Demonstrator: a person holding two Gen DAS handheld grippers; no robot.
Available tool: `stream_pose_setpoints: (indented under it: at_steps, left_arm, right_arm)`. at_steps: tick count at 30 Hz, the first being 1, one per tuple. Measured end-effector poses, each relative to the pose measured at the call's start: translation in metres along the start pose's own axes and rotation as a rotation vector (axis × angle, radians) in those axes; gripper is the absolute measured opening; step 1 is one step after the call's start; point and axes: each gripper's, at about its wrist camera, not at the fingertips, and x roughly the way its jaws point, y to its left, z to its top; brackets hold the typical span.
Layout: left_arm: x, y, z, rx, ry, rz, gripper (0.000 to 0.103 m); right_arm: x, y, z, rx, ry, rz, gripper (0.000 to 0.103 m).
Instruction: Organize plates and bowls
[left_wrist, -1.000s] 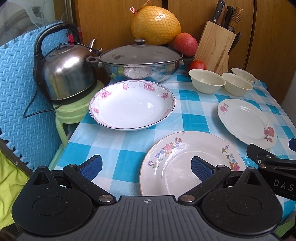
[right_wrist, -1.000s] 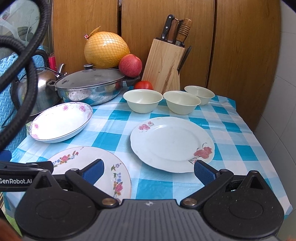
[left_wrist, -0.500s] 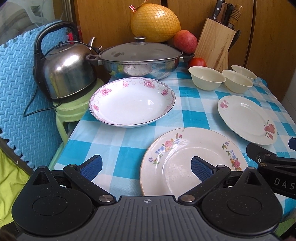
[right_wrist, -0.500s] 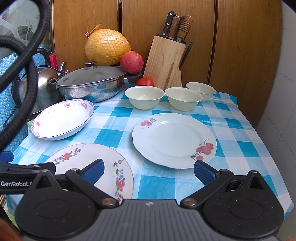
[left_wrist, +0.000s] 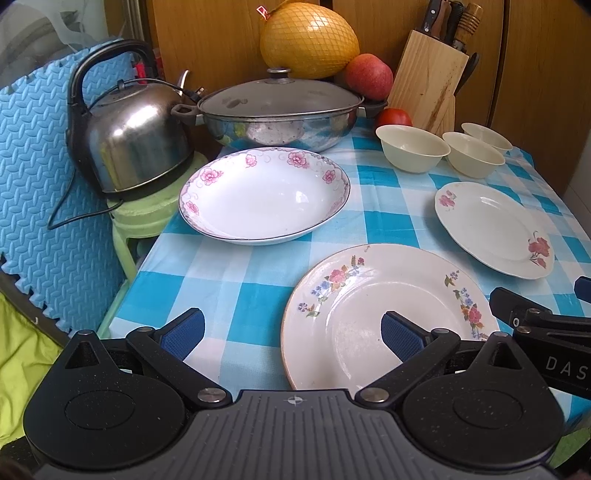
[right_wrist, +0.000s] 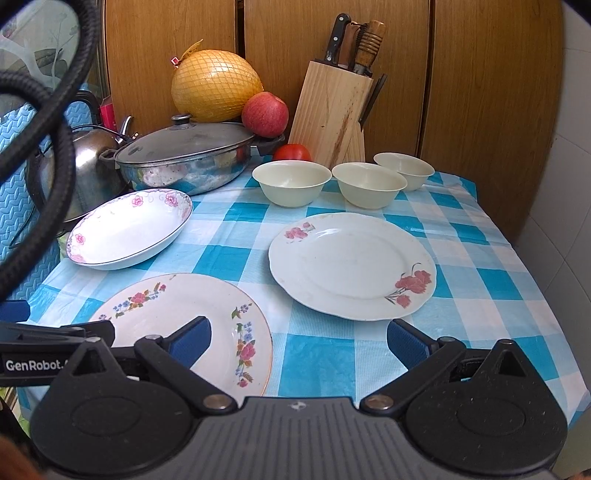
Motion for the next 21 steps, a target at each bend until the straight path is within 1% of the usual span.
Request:
stream_pose_setpoints:
  at_steps: [21]
  left_arm:
    - [-0.0004,-0.0056,-0.0050,0.039,0.013,-0.001,0.100]
  right_arm:
    - [-0.0007,-0.0013,-0.0077,0.013,0.033,-0.008,0.100]
